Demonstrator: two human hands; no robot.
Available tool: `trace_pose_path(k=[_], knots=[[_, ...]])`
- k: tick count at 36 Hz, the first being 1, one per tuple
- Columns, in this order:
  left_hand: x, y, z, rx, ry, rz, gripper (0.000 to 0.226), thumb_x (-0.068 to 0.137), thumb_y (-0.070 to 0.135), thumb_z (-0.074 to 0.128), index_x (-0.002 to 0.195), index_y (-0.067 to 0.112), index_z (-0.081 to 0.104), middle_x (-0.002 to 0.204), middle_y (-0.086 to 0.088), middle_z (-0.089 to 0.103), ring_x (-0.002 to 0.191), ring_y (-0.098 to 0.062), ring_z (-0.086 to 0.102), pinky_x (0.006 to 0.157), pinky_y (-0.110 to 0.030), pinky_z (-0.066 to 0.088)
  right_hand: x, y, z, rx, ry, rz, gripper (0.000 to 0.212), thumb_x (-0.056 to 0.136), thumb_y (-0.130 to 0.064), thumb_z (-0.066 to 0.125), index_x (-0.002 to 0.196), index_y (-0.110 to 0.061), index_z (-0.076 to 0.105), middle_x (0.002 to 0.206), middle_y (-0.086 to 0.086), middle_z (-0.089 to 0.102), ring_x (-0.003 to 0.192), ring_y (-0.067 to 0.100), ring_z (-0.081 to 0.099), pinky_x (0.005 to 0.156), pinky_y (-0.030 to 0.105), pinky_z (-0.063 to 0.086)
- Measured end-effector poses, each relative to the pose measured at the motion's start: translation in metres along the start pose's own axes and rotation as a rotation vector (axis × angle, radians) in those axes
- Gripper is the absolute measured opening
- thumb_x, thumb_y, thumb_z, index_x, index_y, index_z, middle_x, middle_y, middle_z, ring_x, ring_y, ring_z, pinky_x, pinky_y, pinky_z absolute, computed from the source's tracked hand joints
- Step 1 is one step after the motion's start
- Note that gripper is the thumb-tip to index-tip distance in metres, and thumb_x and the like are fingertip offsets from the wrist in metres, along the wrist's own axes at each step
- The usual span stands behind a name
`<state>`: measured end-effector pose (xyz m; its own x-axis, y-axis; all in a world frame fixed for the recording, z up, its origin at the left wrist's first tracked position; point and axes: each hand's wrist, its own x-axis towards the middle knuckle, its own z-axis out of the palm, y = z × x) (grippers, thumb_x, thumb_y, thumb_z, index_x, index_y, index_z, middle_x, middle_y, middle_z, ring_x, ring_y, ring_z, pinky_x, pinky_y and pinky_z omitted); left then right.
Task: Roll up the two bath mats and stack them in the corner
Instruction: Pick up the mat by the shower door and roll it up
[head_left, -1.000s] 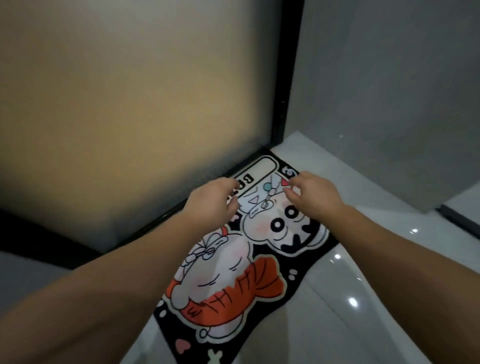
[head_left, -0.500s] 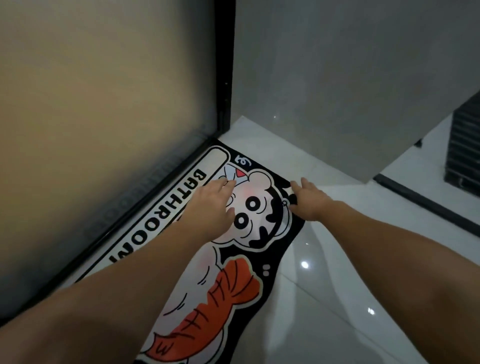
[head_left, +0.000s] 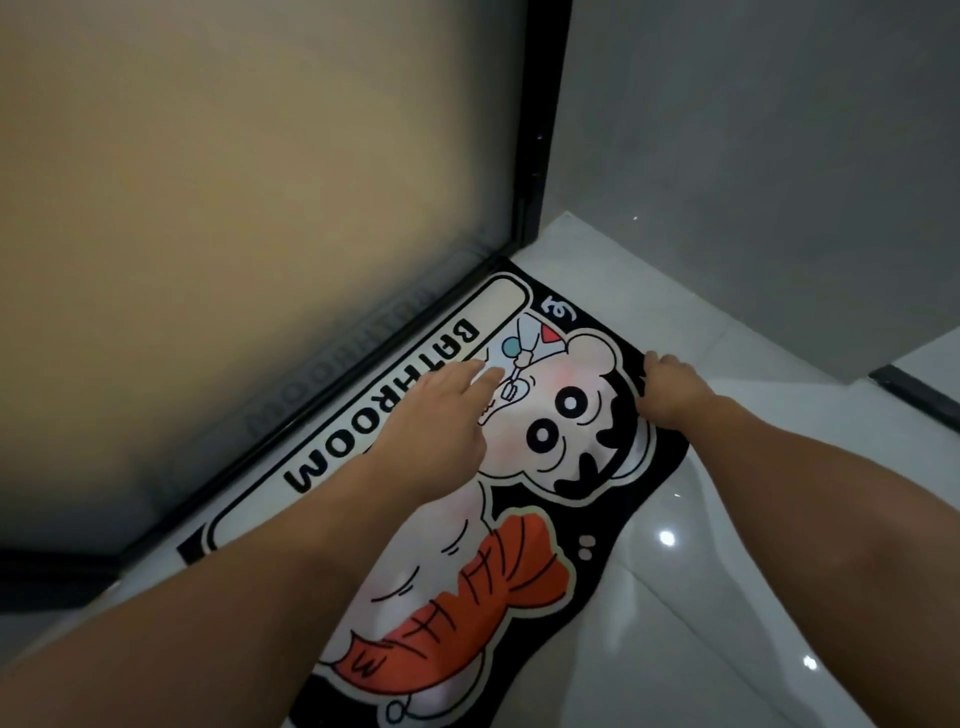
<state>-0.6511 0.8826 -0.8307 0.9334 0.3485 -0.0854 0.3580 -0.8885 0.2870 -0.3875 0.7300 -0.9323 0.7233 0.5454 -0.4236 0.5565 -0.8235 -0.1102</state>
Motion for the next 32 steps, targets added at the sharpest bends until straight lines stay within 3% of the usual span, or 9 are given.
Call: trace_pose_path(k=[7,13,16,20,28,32], knots=[[-0.002,0.005,-0.001,-0.017,0.009,0.001,0.064,0.086,0.011,0.047,0.147,0.019,0.027,0.153,-0.002,0.030,0.141,-0.018,0.024,0.117,-0.034,0.020,-0.005,-0.002,-0.010,0.029,0.043,0.017,0.023,0.084,-0.012,0.057,0.106,-0.004,0.060,0.114,0.020,0.049,0.101,0.035,0.049,0.083,0.036,0.045],[-0.006,0.011,-0.006,-0.016,0.004,0.026,0.064,0.087,0.009,0.046,0.147,0.021,0.027,0.152,-0.002,0.031,0.140,-0.019,0.025,0.117,-0.035,0.020,-0.021,-0.026,-0.015,0.120,0.049,-0.042,0.014,0.081,-0.005,0.057,0.091,-0.005,0.047,0.101,0.020,0.058,0.079,0.026,0.048,0.068,0.031,0.042],[-0.004,0.011,-0.012,-0.016,0.001,0.024,0.065,0.087,0.008,0.045,0.147,0.021,0.024,0.154,-0.002,0.027,0.141,-0.019,0.021,0.118,-0.036,0.018,-0.036,-0.037,-0.020,0.116,0.122,-0.073,0.022,0.083,-0.003,0.051,0.103,-0.004,0.041,0.093,0.019,0.059,0.074,0.029,0.052,0.065,0.035,0.045],[0.000,0.010,-0.027,-0.005,0.021,0.030,0.067,0.087,0.007,0.046,0.148,0.020,0.023,0.154,-0.002,0.025,0.141,-0.019,0.020,0.117,-0.032,0.017,-0.059,-0.049,-0.044,-0.111,0.204,-0.237,0.041,0.082,-0.004,0.046,0.122,-0.011,0.041,0.081,0.006,0.049,0.071,0.028,0.051,0.059,0.034,0.042],[0.009,0.014,-0.063,0.091,0.183,0.122,0.075,0.083,0.029,0.062,0.146,0.014,0.025,0.150,-0.005,0.031,0.137,-0.023,0.028,0.114,-0.031,0.018,-0.124,-0.047,-0.131,-0.330,0.370,-0.485,0.070,0.084,-0.006,0.047,0.147,-0.028,0.027,0.115,0.005,0.052,0.095,0.030,0.057,0.070,0.033,0.043],[0.014,0.022,-0.085,0.095,0.271,0.158,0.083,0.078,0.037,0.067,0.146,0.015,0.025,0.148,-0.006,0.032,0.136,-0.023,0.029,0.114,-0.032,0.018,-0.159,-0.036,-0.171,-0.354,0.537,-0.669,0.069,0.075,0.000,0.057,0.138,-0.025,0.046,0.101,0.006,0.059,0.082,0.033,0.060,0.060,0.030,0.035]])
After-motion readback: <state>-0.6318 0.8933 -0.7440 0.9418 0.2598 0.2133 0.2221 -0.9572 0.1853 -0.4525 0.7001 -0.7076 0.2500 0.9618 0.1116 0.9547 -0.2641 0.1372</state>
